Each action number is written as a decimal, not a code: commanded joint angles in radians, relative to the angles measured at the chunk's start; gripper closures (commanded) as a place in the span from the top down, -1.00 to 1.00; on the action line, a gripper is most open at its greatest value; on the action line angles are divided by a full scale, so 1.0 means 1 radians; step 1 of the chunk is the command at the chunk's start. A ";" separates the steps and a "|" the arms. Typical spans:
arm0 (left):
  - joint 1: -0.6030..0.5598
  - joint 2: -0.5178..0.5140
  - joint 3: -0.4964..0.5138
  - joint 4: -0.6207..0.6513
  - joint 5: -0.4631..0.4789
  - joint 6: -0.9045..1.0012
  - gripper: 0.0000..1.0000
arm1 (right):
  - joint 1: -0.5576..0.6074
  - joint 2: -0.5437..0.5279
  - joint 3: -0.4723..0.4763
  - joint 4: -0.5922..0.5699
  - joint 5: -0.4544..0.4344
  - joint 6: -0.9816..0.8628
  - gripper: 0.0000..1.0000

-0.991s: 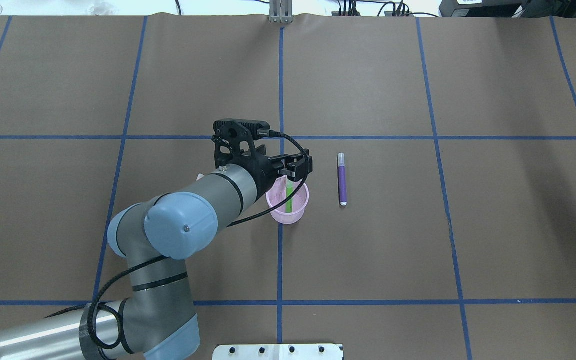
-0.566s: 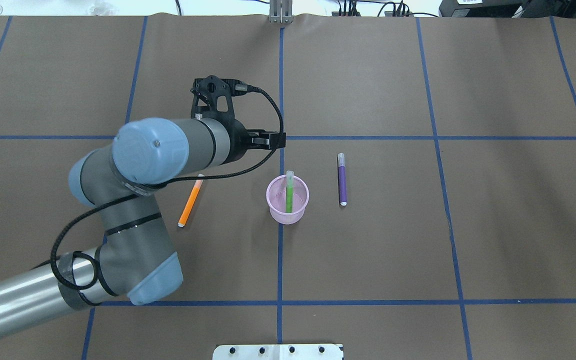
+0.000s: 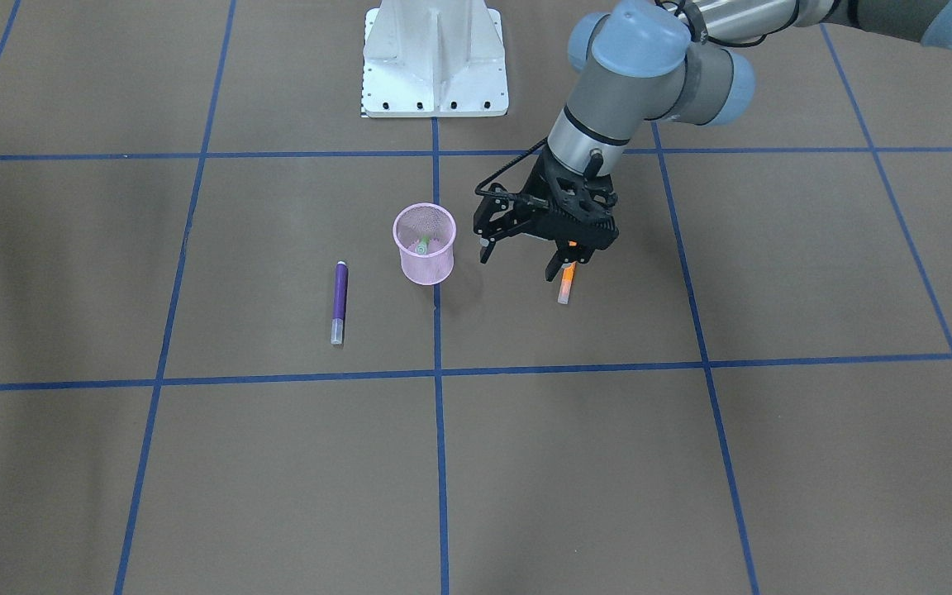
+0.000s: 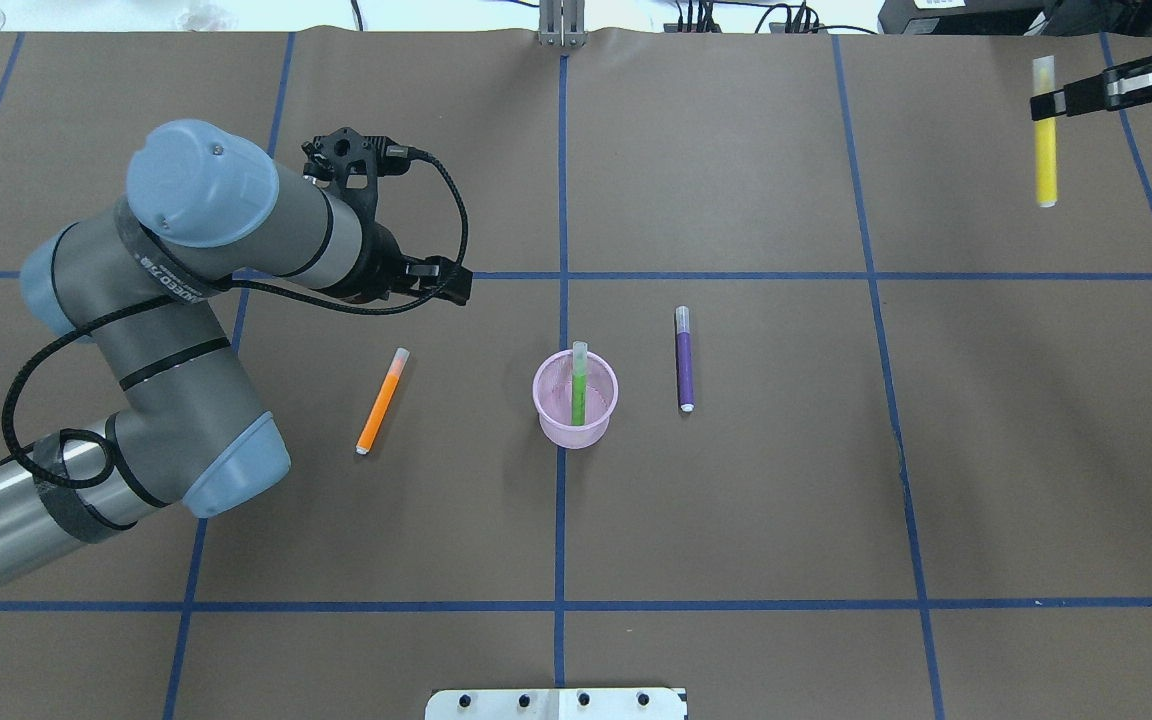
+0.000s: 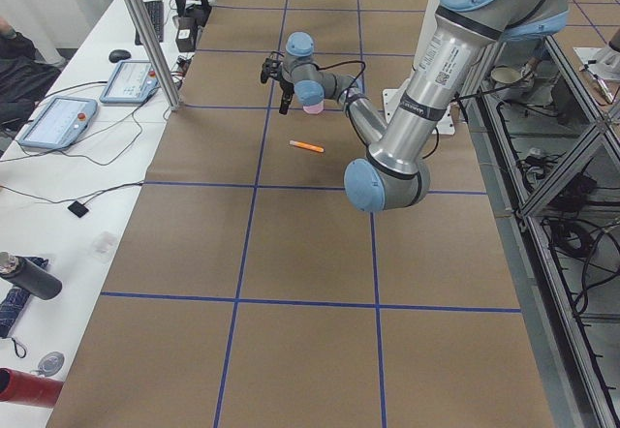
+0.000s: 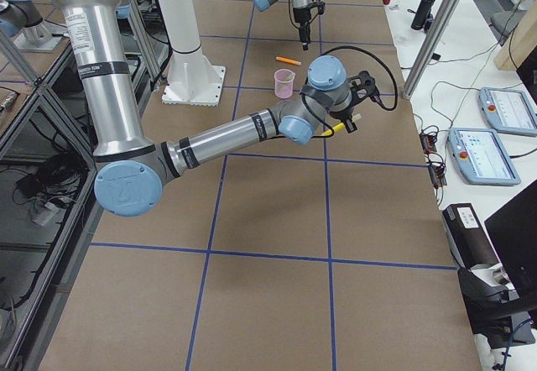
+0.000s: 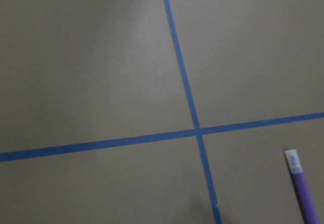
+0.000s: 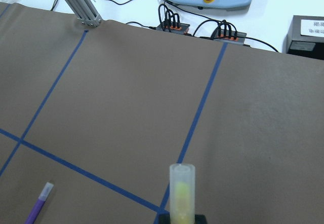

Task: Collect pens into pen holder
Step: 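Release green marker into cup with left gripper while right brings yellow marker, then lower left gripper to orange marker while right carries yellow marker cupward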

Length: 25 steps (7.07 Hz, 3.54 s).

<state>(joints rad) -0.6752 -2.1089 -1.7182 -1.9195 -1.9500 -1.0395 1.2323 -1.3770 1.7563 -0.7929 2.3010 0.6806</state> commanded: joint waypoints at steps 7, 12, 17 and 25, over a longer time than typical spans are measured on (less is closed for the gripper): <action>0.031 -0.016 0.117 0.158 -0.040 0.176 0.79 | -0.344 0.073 0.006 0.294 -0.383 0.157 -1.00; 0.060 -0.033 0.169 0.155 -0.041 0.177 0.57 | -0.393 0.075 0.020 0.301 -0.402 0.160 -1.00; 0.060 -0.031 0.172 0.157 -0.041 0.199 0.20 | -0.432 0.105 0.019 0.297 -0.442 0.158 -1.00; 0.060 -0.023 0.172 0.158 -0.043 0.207 -0.03 | -0.531 0.156 0.009 0.285 -0.532 0.160 -1.00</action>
<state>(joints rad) -0.6151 -2.1338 -1.5468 -1.7610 -1.9926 -0.8330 0.7072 -1.2306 1.7692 -0.5039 1.7696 0.8406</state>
